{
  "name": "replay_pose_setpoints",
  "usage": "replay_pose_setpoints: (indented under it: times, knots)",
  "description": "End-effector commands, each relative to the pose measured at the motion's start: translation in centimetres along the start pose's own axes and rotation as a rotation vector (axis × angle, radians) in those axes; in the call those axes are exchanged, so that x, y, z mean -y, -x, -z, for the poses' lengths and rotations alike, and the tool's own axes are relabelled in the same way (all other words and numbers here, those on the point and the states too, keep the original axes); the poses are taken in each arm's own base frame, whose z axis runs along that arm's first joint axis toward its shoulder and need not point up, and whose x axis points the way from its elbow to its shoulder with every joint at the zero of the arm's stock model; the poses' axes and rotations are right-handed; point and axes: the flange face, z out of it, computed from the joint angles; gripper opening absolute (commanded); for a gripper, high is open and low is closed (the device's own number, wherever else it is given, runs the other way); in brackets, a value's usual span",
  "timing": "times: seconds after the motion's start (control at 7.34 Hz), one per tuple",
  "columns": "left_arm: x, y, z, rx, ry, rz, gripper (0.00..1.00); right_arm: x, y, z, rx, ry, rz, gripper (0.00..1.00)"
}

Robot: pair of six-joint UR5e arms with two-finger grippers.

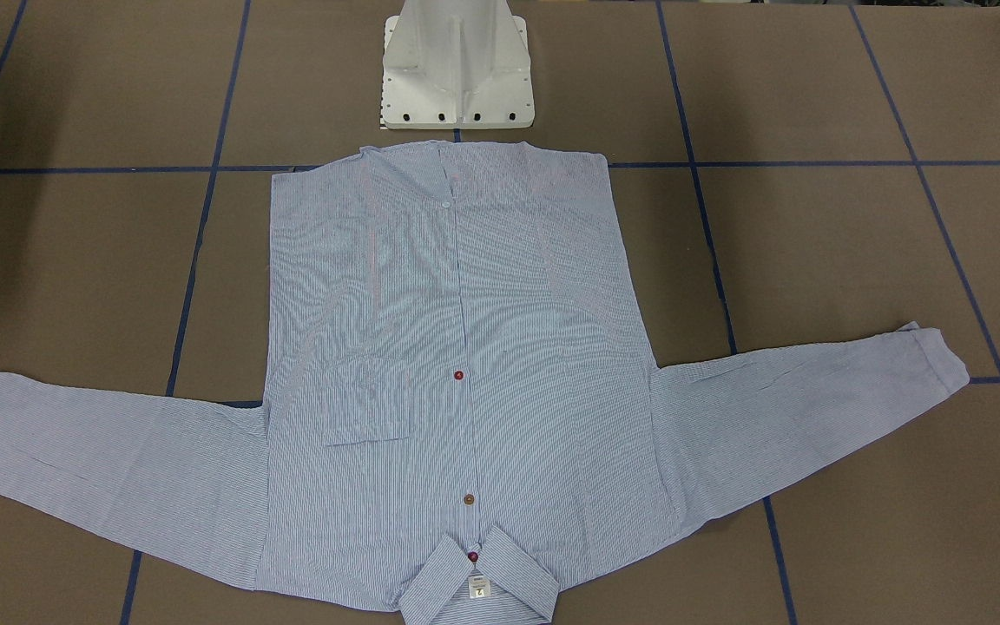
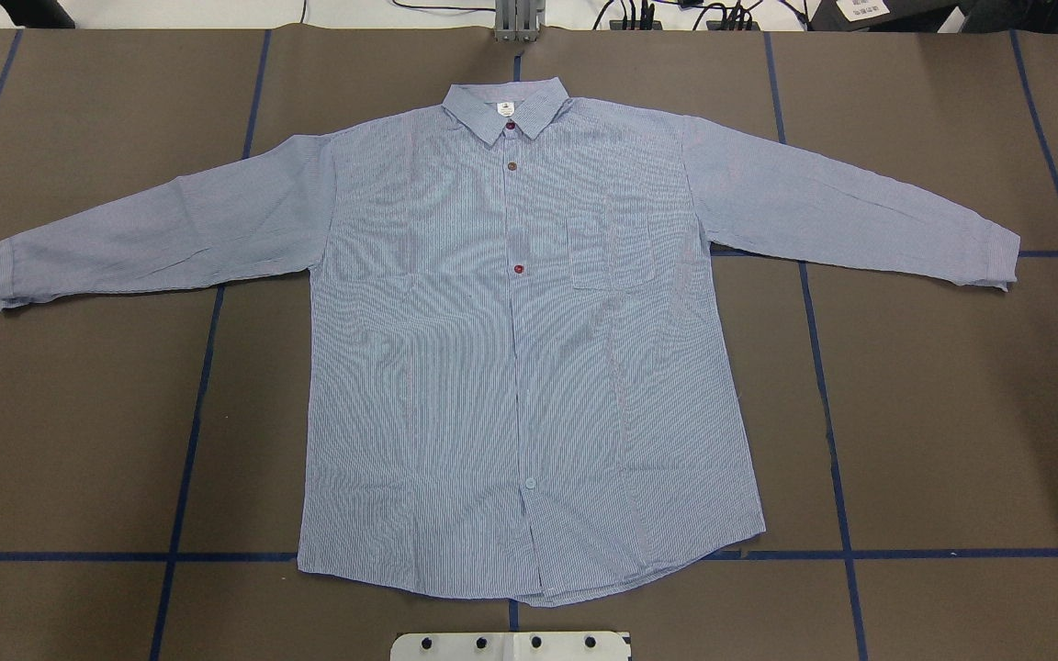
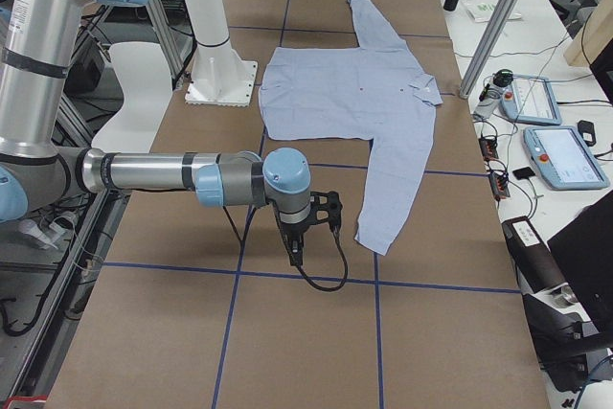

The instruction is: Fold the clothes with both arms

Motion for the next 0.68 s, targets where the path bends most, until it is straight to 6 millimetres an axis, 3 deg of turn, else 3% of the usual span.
replay_pose_setpoints:
  times: [0.0,0.14,0.27,0.55]
  knots:
    - [1.1,-1.4,1.6,0.009,-0.037,-0.028,1.0,1.6,1.4,0.7,-0.003,-0.067,0.037,1.0]
    - [4.1,-2.6,3.3,0.01,-0.083,-0.071,1.0,2.3,2.7,-0.7,-0.002,-0.04,-0.006,1.0]
    - [7.1,-3.7,4.9,0.023,-0.126,-0.117,1.0,4.4,3.1,-1.6,0.006,-0.036,-0.005,1.0]
    - [7.6,-4.3,5.4,0.012,-0.139,-0.134,1.0,10.8,4.8,-5.8,0.028,-0.023,0.008,1.0]
